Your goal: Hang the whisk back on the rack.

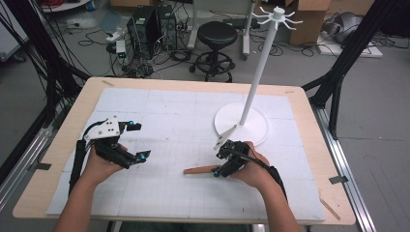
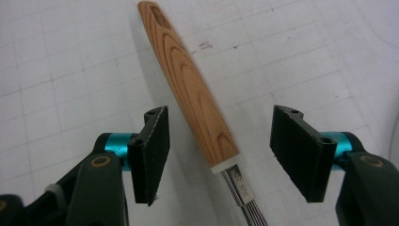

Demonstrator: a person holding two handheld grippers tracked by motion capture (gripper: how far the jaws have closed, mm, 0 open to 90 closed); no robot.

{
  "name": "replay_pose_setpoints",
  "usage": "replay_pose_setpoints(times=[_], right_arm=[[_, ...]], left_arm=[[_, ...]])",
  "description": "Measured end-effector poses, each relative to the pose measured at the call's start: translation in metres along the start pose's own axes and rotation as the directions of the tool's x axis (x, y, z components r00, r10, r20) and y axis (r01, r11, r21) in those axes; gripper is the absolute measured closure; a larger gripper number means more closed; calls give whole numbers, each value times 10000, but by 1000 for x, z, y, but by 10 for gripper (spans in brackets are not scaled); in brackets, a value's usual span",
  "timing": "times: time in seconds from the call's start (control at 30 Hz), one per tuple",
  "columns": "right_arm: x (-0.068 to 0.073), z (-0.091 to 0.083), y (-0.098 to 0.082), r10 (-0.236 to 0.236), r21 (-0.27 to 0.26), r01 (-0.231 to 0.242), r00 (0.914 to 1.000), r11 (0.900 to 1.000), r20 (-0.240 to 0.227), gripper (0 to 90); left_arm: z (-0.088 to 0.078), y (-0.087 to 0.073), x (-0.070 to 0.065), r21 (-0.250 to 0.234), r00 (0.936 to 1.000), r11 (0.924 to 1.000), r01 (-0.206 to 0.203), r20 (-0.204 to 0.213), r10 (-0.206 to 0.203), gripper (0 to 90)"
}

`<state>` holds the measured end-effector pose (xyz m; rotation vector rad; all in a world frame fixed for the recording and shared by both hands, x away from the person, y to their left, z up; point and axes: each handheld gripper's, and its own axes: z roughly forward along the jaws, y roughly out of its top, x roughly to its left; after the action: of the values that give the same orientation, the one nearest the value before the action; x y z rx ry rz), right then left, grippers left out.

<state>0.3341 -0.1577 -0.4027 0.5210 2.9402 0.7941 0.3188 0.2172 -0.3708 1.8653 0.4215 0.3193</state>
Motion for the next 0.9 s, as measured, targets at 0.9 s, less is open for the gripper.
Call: replay_pose_setpoints(times=[0.9], right_arm=[[9, 15, 4, -28, 1205, -7, 9996, 9927, 287, 714]], left_arm=[[1, -1, 1, 161, 10000, 9999, -10, -82, 12, 16]])
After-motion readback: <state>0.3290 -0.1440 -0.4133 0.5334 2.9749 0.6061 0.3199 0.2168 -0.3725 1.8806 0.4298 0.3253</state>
